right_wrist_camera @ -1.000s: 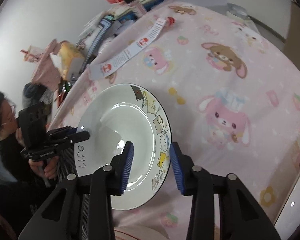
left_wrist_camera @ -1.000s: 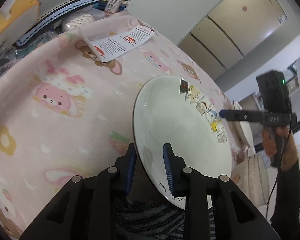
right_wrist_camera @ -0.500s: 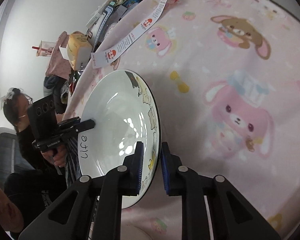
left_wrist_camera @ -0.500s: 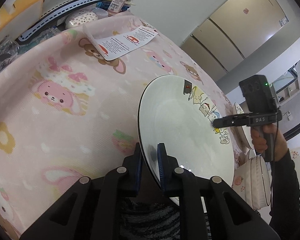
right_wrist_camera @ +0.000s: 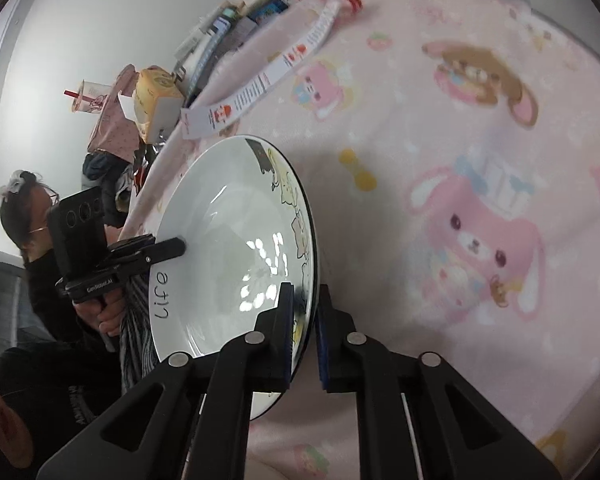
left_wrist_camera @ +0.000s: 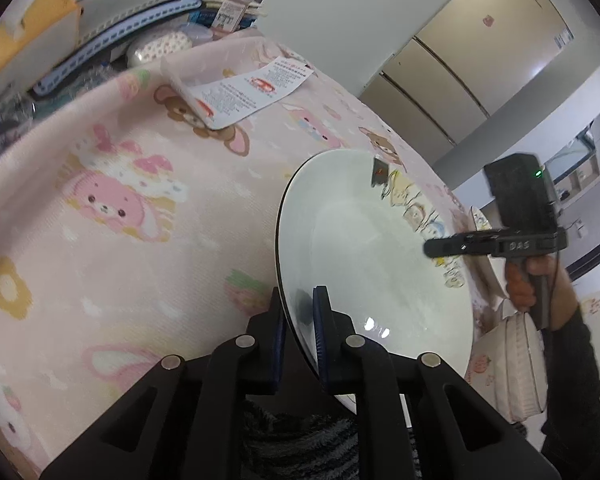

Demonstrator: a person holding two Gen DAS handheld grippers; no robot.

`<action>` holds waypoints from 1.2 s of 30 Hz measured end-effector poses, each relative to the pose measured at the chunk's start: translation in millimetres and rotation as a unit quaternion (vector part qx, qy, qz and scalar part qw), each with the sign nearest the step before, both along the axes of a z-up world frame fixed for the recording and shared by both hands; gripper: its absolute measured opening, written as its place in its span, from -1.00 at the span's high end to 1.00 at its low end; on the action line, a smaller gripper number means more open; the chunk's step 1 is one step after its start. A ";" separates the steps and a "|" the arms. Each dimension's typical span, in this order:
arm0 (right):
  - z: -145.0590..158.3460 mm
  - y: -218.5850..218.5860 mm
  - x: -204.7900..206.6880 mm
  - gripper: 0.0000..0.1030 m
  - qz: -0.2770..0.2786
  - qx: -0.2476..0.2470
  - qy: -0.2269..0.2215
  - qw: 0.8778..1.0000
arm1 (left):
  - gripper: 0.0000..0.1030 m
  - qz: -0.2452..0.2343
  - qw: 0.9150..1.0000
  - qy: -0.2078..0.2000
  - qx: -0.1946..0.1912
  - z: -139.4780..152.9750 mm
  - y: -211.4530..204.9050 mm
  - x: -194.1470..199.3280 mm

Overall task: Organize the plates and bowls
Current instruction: 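Lift the 'life' plate off the table with both tools, then carry the 'life' plate over the cartoon-rim plate with both tools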

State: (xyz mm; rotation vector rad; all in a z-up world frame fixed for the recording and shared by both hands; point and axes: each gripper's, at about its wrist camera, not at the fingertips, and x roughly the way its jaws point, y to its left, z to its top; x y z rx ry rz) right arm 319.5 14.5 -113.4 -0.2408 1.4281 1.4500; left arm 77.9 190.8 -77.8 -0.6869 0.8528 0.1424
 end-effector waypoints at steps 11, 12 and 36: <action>99.0 -34.2 -1.9 0.83 -0.100 0.109 -0.066 0.987 | 0.80 -0.003 0.994 -0.097 0.043 72.6 -1.3 -4.8; 108.9 -40.6 -5.9 0.83 -0.113 0.120 -0.074 0.984 | 0.80 -0.006 0.993 -0.109 0.053 83.1 -3.9 -5.8; 188.2 -284.9 -94.6 0.83 -0.403 0.218 -0.201 0.866 | 0.78 -0.231 0.942 -0.217 0.110 183.7 -174.9 38.4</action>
